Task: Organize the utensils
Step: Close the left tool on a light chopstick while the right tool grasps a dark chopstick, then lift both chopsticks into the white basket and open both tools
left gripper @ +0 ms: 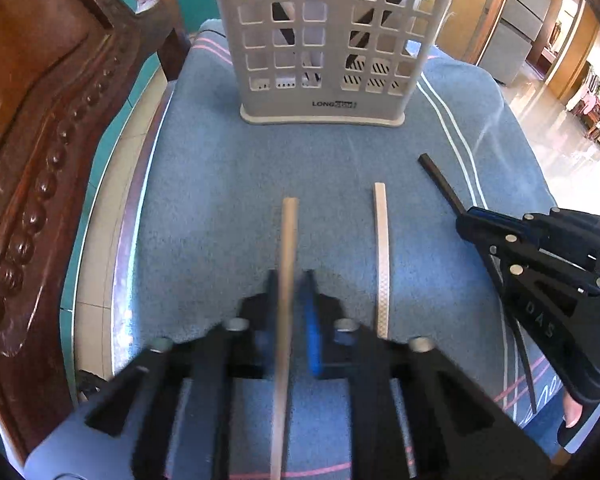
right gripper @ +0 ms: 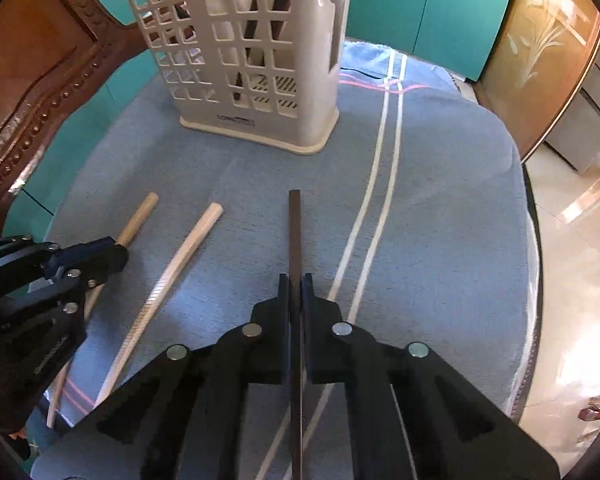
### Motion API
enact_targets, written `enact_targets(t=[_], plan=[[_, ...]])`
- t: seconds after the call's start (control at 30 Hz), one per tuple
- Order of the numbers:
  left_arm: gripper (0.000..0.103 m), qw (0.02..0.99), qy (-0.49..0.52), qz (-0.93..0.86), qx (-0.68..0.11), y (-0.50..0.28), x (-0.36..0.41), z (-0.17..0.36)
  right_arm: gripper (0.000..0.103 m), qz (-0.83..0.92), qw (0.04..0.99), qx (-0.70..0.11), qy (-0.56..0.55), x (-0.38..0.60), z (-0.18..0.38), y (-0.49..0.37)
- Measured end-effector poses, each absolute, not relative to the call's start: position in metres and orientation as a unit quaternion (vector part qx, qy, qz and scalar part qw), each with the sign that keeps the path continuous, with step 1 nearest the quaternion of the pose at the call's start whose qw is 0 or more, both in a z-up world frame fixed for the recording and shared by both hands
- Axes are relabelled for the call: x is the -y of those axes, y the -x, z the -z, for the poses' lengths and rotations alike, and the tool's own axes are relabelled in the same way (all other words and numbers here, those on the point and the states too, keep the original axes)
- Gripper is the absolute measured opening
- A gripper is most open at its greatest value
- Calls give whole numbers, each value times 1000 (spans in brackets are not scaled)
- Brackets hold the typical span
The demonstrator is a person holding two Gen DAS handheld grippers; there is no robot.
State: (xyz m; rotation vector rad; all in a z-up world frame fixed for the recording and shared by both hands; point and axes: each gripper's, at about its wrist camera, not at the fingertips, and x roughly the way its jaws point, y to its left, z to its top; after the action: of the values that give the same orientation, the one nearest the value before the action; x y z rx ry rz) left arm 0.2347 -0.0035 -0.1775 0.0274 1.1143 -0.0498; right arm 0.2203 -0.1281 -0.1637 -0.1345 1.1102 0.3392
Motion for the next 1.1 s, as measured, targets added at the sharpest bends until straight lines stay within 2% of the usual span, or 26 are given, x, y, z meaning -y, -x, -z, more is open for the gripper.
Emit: enact_targets(t=[0.27,0.57,0.77,1.0,1.1], plan=[[7,870,4,23,-493,-217,-12,144,6,-174,871,-457,35,148,109,-195],[7,921,9,39,-388,-179,-11,53,6,-187,911,-368,3,177,18,-169],[7,950,45,63,-301,-161,-29,-29,7,-217,924,-314,-39,189,-41,-168],[7,979,72,53,-185,-188,-41,-127,7,-213,948,-221,-84,187,-118,-199],[7,984,81,42,-151,-206,-42,-145,7,-205,953,-200,-103,183,-135,-214]])
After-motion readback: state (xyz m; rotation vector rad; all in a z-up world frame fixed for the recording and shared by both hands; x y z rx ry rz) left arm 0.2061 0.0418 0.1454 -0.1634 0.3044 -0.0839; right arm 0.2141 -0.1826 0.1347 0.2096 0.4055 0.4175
